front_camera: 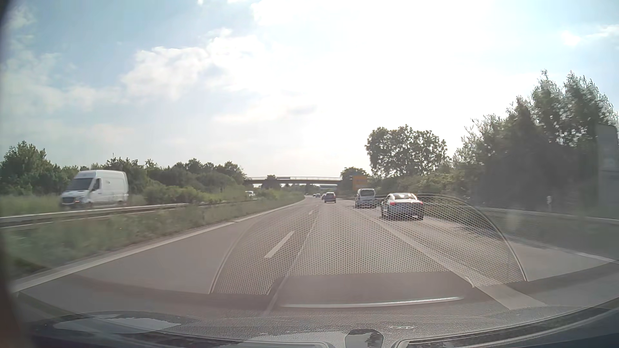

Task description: Follow the waypoints while adhering to traffic rules and regulations

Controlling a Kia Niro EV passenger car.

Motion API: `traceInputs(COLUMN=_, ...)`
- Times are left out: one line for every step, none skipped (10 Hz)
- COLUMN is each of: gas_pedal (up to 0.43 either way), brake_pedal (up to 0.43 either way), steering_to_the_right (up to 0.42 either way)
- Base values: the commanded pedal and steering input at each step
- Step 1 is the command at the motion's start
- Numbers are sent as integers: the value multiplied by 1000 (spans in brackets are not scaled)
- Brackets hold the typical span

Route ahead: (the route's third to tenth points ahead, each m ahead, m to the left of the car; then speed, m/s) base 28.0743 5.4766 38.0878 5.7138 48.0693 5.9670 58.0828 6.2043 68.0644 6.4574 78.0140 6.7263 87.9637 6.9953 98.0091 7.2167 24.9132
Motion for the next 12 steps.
traceInputs(gas_pedal=0, brake_pedal=213, steering_to_the_right=-4)
traceInputs(gas_pedal=0, brake_pedal=238, steering_to_the_right=-3)
traceInputs(gas_pedal=0, brake_pedal=220, steering_to_the_right=-4)
traceInputs(gas_pedal=0, brake_pedal=195, steering_to_the_right=-4)
traceInputs(gas_pedal=0, brake_pedal=171, steering_to_the_right=-4)
traceInputs(gas_pedal=0, brake_pedal=61, steering_to_the_right=-4)
traceInputs(gas_pedal=0, brake_pedal=0, steering_to_the_right=-4)
traceInputs(gas_pedal=0, brake_pedal=0, steering_to_the_right=-4)
traceInputs(gas_pedal=0, brake_pedal=0, steering_to_the_right=-4)
traceInputs(gas_pedal=0, brake_pedal=0, steering_to_the_right=-5)
traceInputs(gas_pedal=67, brake_pedal=0, steering_to_the_right=-5)
traceInputs(gas_pedal=130, brake_pedal=0, steering_to_the_right=-5)
